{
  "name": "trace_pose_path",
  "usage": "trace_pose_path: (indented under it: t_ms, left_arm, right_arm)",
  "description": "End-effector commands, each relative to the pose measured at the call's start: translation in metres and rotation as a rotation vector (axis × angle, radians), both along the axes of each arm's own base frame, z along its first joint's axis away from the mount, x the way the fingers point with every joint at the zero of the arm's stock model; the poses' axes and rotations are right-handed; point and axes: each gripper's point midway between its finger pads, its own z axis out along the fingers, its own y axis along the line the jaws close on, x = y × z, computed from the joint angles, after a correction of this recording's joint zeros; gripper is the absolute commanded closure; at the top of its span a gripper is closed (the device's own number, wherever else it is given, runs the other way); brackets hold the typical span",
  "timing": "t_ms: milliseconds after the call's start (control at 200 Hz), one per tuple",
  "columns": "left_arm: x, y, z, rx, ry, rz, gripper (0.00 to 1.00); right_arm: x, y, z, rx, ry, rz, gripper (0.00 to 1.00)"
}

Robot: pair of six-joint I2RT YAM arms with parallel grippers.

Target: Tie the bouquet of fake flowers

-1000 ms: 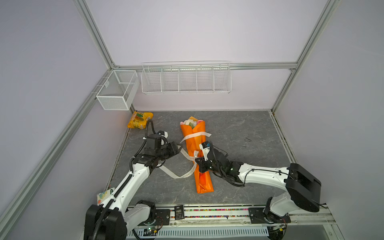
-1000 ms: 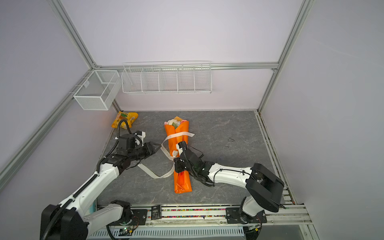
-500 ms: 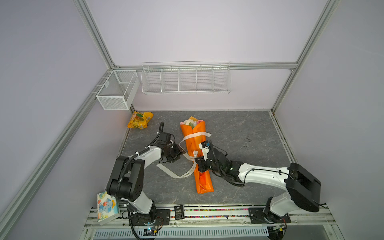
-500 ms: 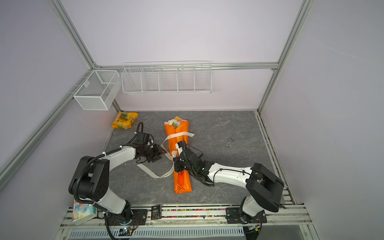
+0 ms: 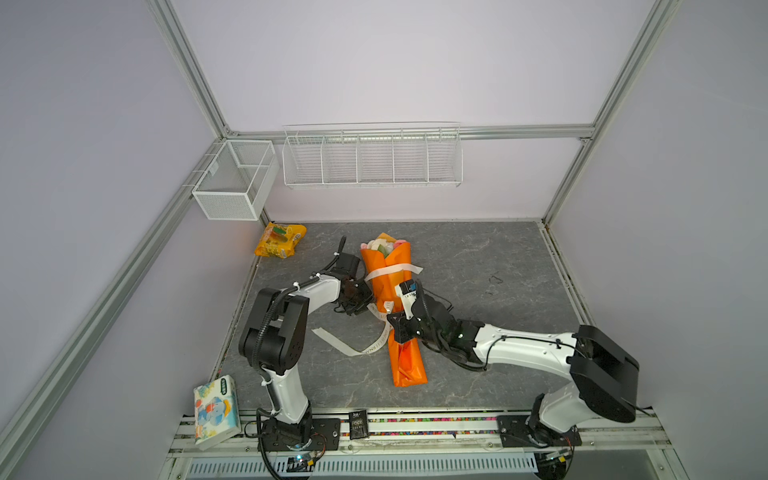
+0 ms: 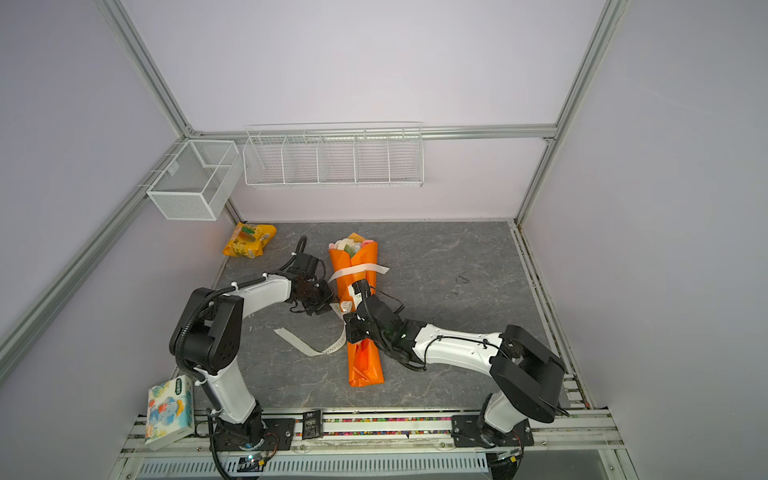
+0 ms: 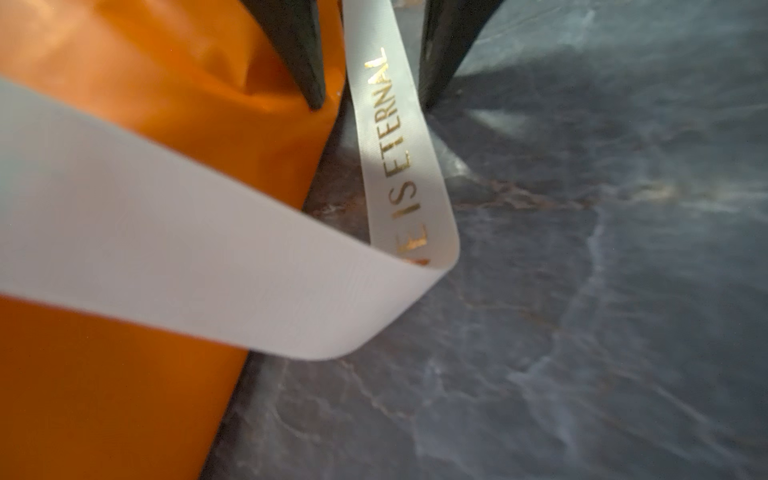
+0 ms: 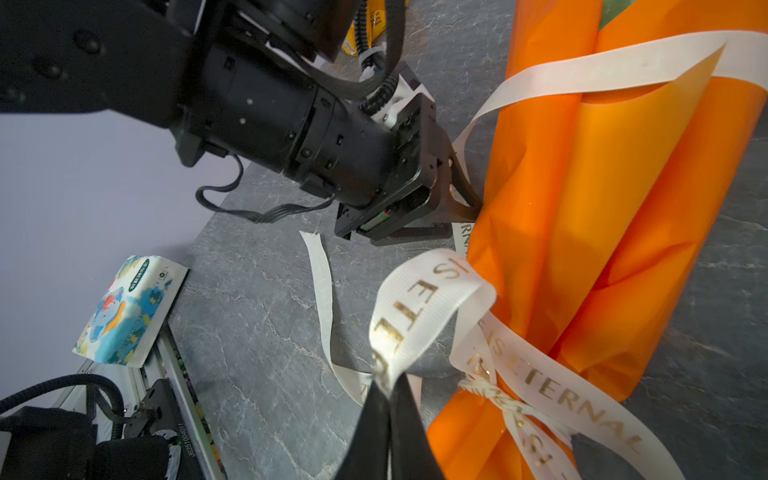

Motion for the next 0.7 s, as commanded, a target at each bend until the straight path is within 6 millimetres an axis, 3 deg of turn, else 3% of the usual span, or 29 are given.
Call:
trace_pose_path:
  t_ms: [0,90,130,390,565,695]
  left_arm:
    - [-0.031,0.019,-0.040,0.144,0.151,-0.032,0.78]
    - [-0.036,0.022,-0.049,0.169,0.173,-0.055,0.89]
    - [-0.037,0.024,-0.050,0.179,0.174,-0.062,1.00]
    - [-0.036,0.034,-0.031,0.231,0.121,-0.081,1.00]
    - [-0.036,0.035,0.009,0.192,0.015,-0.056,1.00]
    - [-0.042,0.035,0.027,0.160,-0.035,-0.053,1.00]
  right_arm:
    - [0.002,0.002,0.005,-0.010,-0.022,-0.002,0.93]
    - [0.002,0.001,0.005,-0.016,-0.024,-0.004,0.93]
    - [0.001,0.000,0.005,-0.017,-0.024,-0.005,0.93]
    - [0.004,-0.004,0.007,-0.030,-0.038,-0.022,0.93]
    - [0.005,-0.003,0.009,-0.029,-0.039,-0.027,0.93]
    - [0.006,-0.004,0.010,-0.030,-0.038,-0.036,0.93]
